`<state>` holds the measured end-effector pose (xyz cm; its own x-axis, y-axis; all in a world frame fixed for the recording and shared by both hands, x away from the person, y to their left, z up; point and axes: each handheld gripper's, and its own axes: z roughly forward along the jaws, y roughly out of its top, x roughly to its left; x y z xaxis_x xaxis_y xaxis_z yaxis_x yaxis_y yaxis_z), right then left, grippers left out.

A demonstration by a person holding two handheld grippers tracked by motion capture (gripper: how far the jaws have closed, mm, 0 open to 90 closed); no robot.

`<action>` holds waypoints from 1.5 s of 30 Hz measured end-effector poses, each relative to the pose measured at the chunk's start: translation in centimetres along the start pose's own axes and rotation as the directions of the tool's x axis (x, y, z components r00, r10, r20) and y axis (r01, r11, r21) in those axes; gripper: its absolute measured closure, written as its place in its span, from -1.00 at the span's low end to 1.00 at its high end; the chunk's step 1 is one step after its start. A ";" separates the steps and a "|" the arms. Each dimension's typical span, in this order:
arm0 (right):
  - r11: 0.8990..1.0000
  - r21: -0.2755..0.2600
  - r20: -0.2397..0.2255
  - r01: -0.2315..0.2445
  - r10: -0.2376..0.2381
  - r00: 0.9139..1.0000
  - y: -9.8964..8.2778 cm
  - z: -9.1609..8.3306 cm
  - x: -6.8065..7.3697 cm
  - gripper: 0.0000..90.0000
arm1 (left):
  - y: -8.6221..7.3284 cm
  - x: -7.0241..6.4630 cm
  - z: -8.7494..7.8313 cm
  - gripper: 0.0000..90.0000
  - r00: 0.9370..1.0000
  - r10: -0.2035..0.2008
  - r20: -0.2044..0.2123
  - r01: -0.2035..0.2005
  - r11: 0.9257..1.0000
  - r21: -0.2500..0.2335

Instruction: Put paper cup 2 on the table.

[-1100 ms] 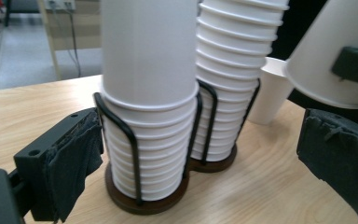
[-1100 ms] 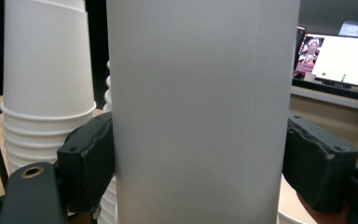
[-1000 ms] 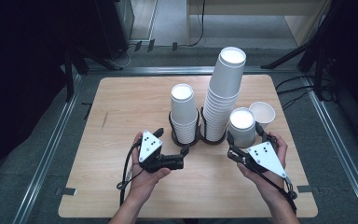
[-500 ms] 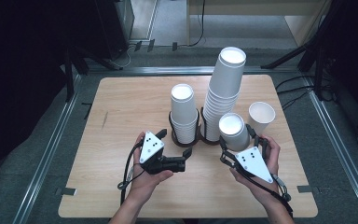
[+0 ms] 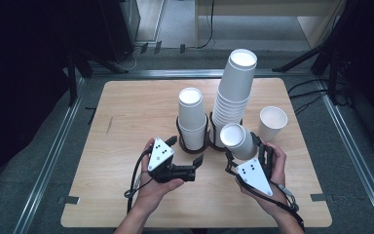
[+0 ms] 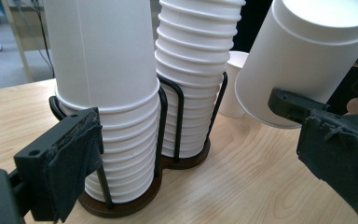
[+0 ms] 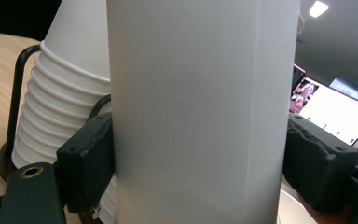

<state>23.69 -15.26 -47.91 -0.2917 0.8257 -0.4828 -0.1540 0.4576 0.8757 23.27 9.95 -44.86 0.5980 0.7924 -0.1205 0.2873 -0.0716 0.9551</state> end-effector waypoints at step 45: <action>0.950 -0.101 -0.102 0.296 -0.305 0.947 0.2 -0.8 5.6 -0.61 | 0.7 -2.0 0.3 -0.98 0.979 0.056 0.195 -0.079 0.991 0.112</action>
<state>21.28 -10.84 -50.44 -0.3250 0.6086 -0.7239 -0.3283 0.6452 0.6898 22.55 8.15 -44.07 0.7474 0.6539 -0.1174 0.3214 -0.2012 0.9253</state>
